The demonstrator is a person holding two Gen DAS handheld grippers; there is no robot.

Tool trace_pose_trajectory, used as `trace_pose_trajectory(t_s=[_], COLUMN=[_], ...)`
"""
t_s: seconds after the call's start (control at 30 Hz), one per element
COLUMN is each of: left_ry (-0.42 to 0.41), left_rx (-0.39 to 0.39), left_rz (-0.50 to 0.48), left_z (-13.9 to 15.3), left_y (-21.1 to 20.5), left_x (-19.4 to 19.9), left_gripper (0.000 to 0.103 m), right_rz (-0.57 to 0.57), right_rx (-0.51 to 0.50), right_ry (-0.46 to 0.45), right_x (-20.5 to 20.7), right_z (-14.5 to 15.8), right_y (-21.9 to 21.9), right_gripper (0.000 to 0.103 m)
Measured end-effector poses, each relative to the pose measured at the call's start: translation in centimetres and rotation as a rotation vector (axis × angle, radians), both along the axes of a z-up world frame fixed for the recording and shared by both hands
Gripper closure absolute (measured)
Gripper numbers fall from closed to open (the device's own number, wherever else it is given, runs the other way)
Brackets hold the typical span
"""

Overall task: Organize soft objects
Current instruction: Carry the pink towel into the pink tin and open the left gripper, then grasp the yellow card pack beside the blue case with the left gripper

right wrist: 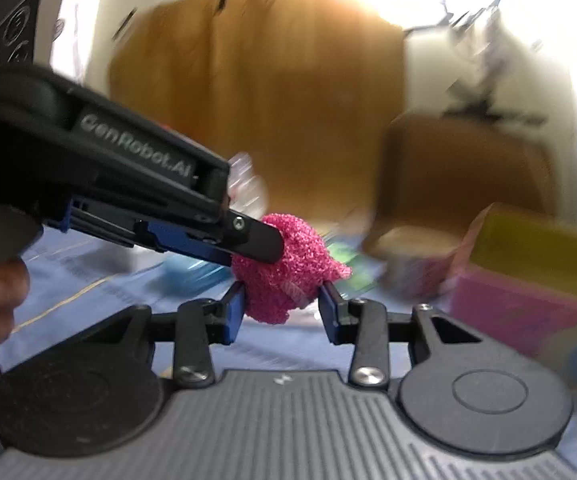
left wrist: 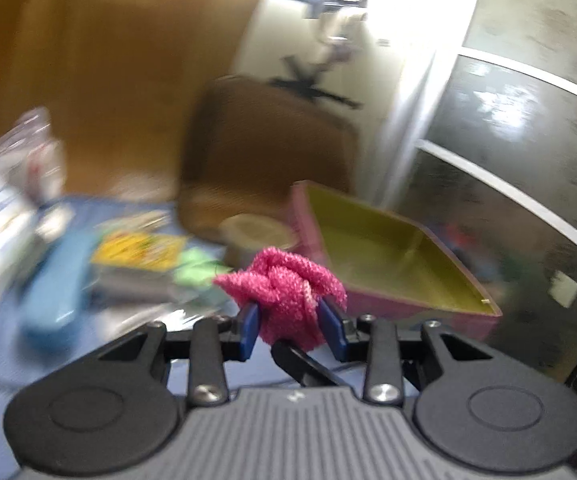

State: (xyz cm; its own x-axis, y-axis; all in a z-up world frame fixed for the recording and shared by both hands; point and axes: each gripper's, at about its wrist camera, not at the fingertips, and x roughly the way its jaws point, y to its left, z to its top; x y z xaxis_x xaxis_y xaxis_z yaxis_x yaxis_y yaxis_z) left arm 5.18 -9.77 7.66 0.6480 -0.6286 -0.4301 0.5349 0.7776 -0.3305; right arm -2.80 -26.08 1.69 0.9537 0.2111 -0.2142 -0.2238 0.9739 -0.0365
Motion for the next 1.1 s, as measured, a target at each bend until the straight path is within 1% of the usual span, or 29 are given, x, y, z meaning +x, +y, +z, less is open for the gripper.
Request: trace_pose_trajectory(t_s=[0.07, 0.13, 0.2, 0.23, 0.3, 0.37, 0.4, 0.43, 0.5, 0.57, 0.6, 0.7, 0.8, 0.83, 0.9, 0.97, 1.03, 1.1], left_ry=[-0.028, -0.064, -0.089, -0.089, -0.075, -0.065, -0.063, -0.062, -0.057, -0.062, -0.077, -0.134, -0.154, -0.157, -0.156, -0.15, -0.154, -0.139], left_rx=[-0.006, -0.002, 0.001, 0.003, 0.004, 0.021, 0.035, 0.057, 0.081, 0.057, 0.048, 0.05, 0.052, 0.058, 0.079, 0.096, 0.132, 0.141], left_rz=[-0.068, -0.112, -0.152, -0.167, -0.187, -0.186, -0.18, -0.17, -0.141, -0.134, -0.122, -0.059, 0.031, 0.061, 0.158, 0.245, 0.317, 0.368], left_z=[0.7, 1.2, 1.3, 1.2, 0.8, 0.2, -0.1, -0.4, -0.7, -0.6, -0.4, -0.1, -0.5, -0.8, -1.7, -2.7, -3.8, -5.3], left_y=[-2.8, -5.9, -8.9, -10.4, -12.4, -14.5, -15.2, -15.9, -16.2, -15.1, -14.0, -10.2, -5.1, -3.6, 0.2, 3.6, 6.0, 8.2], left_x=[0.0, 0.2, 0.6, 0.9, 1.7, 2.4, 2.8, 3.1, 3.1, 2.7, 2.3, 1.3, 0.6, 0.4, 0.2, 0.2, 0.1, 0.2], left_gripper=[0.069, 0.069, 0.069, 0.069, 0.069, 0.066, 0.064, 0.058, 0.05, 0.042, 0.038, 0.037, 0.037, 0.037, 0.037, 0.037, 0.037, 0.037], right_rz=[-0.076, -0.145, -0.219, -0.244, -0.297, -0.351, -0.369, -0.391, -0.423, -0.417, -0.413, -0.39, -0.34, -0.313, -0.243, -0.151, -0.061, 0.02], right_rx=[-0.017, -0.034, -0.044, -0.044, -0.045, -0.04, -0.036, -0.028, 0.027, 0.091, 0.104, 0.112, 0.129, 0.129, 0.117, 0.104, 0.086, 0.064], right_ry=[-0.057, -0.096, -0.117, -0.118, -0.108, -0.089, -0.068, -0.04, 0.002, 0.01, 0.004, -0.024, -0.037, -0.038, -0.03, -0.008, 0.026, 0.054], right_x=[-0.5, -0.6, -0.6, -0.5, 0.1, 0.5, 1.0, 1.4, 1.8, 1.2, 0.6, -0.1, 1.5, 1.5, 1.9, 2.9, 4.4, 6.1], right_z=[0.6, 1.0, 1.3, 1.4, 1.1, 0.7, 0.4, 0.2, -0.3, -0.5, -0.6, -0.5, 0.1, 0.3, 0.7, 1.2, 1.5, 2.0], right_y=[-1.8, -3.5, -5.5, -6.2, -7.9, -9.4, -9.9, -10.5, -11.4, -12.0, -11.8, -10.6, -9.8, -9.1, -7.7, -5.8, -3.9, -2.0], right_gripper=[0.061, 0.06, 0.06, 0.06, 0.06, 0.06, 0.057, 0.057, 0.052, 0.05, 0.048, 0.048, 0.048, 0.048, 0.048, 0.047, 0.045, 0.036])
